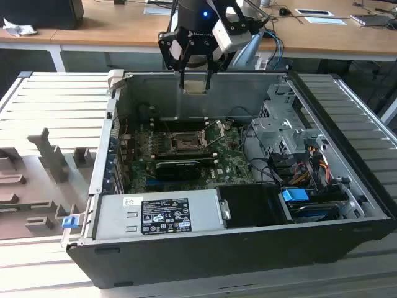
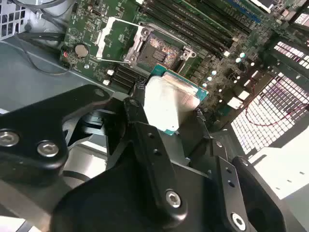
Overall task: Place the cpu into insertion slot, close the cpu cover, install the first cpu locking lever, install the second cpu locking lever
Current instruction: 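Place the cpu into insertion slot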
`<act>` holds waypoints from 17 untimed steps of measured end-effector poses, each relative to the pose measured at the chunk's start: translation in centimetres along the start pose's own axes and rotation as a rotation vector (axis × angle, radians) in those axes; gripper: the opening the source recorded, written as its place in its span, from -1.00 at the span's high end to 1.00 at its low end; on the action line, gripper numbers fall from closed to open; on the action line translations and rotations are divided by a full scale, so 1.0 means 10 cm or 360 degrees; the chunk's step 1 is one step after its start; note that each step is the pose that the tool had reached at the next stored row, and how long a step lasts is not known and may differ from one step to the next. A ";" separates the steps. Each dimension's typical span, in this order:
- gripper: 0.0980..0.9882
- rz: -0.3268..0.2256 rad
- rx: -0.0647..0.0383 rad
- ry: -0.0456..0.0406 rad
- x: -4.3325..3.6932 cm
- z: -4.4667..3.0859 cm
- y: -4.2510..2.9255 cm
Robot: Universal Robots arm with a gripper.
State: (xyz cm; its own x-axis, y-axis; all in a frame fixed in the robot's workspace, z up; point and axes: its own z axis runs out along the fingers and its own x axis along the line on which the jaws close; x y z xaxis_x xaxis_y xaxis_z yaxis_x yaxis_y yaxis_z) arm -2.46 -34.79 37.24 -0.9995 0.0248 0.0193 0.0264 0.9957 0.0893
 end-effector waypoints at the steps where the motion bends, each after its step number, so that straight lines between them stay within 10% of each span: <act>1: 0.03 0.0017 0.0000 -0.0001 0.000 0.000 0.000; 17: 0.03 0.0099 -0.0002 -0.0009 0.003 0.000 0.000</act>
State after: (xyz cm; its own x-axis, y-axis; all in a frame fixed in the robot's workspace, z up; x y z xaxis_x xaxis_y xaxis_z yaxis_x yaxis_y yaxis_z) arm -2.49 -34.79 37.24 -0.9960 0.0871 0.0193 0.0885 0.9921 0.0893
